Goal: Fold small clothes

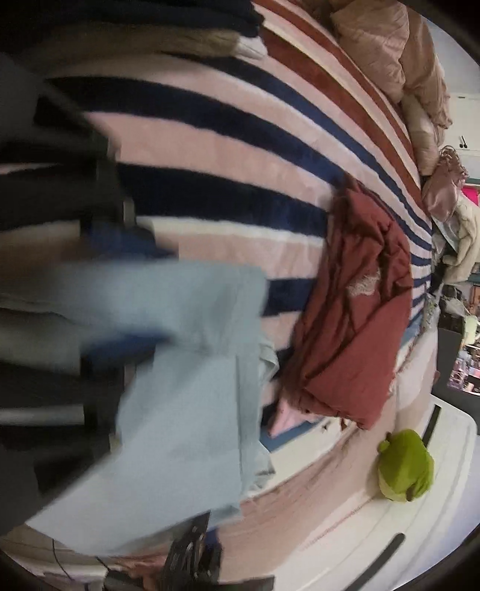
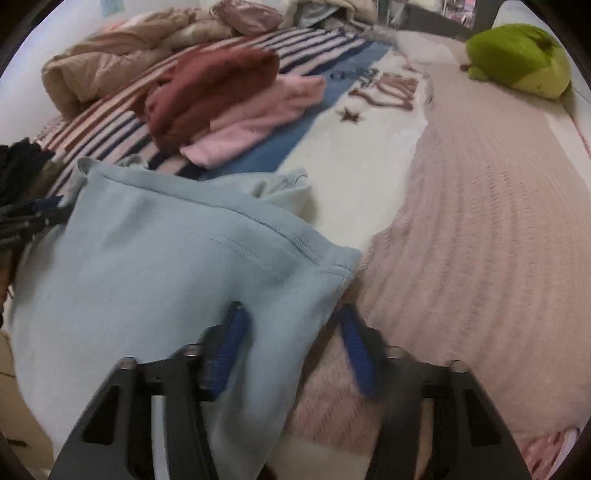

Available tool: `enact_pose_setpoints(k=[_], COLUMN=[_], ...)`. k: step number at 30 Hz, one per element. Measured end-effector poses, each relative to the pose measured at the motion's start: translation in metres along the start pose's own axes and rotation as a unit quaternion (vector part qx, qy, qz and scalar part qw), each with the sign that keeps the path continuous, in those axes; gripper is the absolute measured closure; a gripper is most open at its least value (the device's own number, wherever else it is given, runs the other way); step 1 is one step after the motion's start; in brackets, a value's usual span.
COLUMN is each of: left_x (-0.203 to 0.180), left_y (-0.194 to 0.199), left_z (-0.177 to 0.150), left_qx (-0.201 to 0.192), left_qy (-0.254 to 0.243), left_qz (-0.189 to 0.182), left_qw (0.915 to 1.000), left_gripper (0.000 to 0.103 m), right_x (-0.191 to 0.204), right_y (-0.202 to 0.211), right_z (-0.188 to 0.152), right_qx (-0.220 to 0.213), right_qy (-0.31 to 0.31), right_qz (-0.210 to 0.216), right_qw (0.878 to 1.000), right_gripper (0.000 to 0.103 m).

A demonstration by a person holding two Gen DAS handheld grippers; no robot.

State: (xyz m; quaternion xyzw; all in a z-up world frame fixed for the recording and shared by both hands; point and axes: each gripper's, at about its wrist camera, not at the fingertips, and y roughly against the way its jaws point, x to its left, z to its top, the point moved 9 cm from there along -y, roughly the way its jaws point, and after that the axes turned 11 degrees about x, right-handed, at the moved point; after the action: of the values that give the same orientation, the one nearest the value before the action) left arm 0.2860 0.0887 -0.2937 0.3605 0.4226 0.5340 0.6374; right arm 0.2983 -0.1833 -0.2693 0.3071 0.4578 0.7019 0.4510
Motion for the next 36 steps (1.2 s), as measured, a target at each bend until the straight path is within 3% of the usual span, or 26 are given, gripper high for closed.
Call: enact_pose_setpoints(k=[1, 4, 6, 9, 11, 12, 14, 16, 17, 21, 22, 23, 25, 33, 34, 36], left_x=[0.002, 0.013, 0.019, 0.03, 0.04, 0.044, 0.046, 0.037, 0.03, 0.005, -0.002, -0.008, -0.019, -0.03, -0.031, -0.033], left_y=[0.005, 0.025, 0.027, 0.019, 0.001, -0.005, -0.008, 0.003, 0.011, 0.045, 0.053, 0.058, 0.066, 0.054, 0.051, 0.049], left_z=[0.005, 0.02, 0.027, 0.039, 0.041, 0.039, 0.034, 0.024, 0.017, -0.02, -0.035, -0.047, -0.079, -0.18, -0.186, -0.186], left_qx=[-0.014, -0.062, -0.062, -0.066, -0.035, -0.023, -0.012, -0.014, -0.017, -0.021, -0.02, -0.018, -0.01, 0.04, 0.041, 0.025], left_qy=[-0.004, 0.006, 0.015, 0.019, 0.038, 0.046, 0.057, 0.051, 0.035, 0.003, -0.004, -0.012, -0.028, -0.044, -0.037, -0.018], left_qz=[0.013, 0.036, 0.029, 0.075, 0.099, 0.103, 0.089, 0.063, 0.05, 0.012, -0.003, -0.013, -0.022, -0.043, -0.049, -0.058], left_qw=[0.9998, 0.9974, 0.9975, 0.9948, 0.9937, 0.9933, 0.9943, 0.9966, 0.998, 0.9997, 0.9998, 0.9997, 0.9993, 0.9973, 0.9972, 0.9979], left_gripper=[0.099, 0.1, 0.1, 0.096, 0.094, 0.088, 0.068, 0.037, 0.035, 0.028, 0.025, 0.025, 0.025, 0.025, 0.028, 0.063], right_x=[-0.001, -0.007, -0.013, -0.02, -0.027, -0.027, -0.028, -0.027, -0.024, 0.001, 0.013, 0.021, 0.038, 0.069, 0.069, 0.07], right_y=[0.002, 0.023, 0.038, 0.047, 0.037, 0.029, 0.016, 0.018, 0.026, 0.061, 0.07, 0.075, 0.081, 0.054, 0.05, 0.049], right_z=[0.003, 0.015, 0.024, 0.038, 0.047, 0.049, 0.047, 0.04, 0.036, 0.008, -0.006, -0.015, -0.042, -0.154, -0.158, -0.158], right_qx=[-0.006, -0.051, -0.069, -0.084, -0.076, -0.065, -0.044, -0.042, -0.049, -0.07, -0.073, -0.074, -0.07, -0.03, -0.032, -0.058], right_qy=[-0.002, 0.005, -0.006, -0.018, -0.036, -0.043, -0.049, -0.057, -0.056, -0.014, 0.0, 0.007, 0.021, 0.0, -0.004, -0.022], right_qz=[-0.003, -0.026, -0.022, -0.031, -0.025, -0.015, -0.007, -0.004, 0.006, 0.026, 0.042, 0.055, 0.084, 0.19, 0.193, 0.201], right_qw=[1.0, 0.998, 0.997, 0.996, 0.996, 0.997, 0.998, 0.997, 0.997, 0.997, 0.996, 0.996, 0.994, 0.981, 0.981, 0.978], right_gripper=[0.101, 0.102, 0.102, 0.102, 0.102, 0.102, 0.1, 0.086, 0.074, 0.065, 0.057, 0.043, 0.027, 0.022, 0.022, 0.023])
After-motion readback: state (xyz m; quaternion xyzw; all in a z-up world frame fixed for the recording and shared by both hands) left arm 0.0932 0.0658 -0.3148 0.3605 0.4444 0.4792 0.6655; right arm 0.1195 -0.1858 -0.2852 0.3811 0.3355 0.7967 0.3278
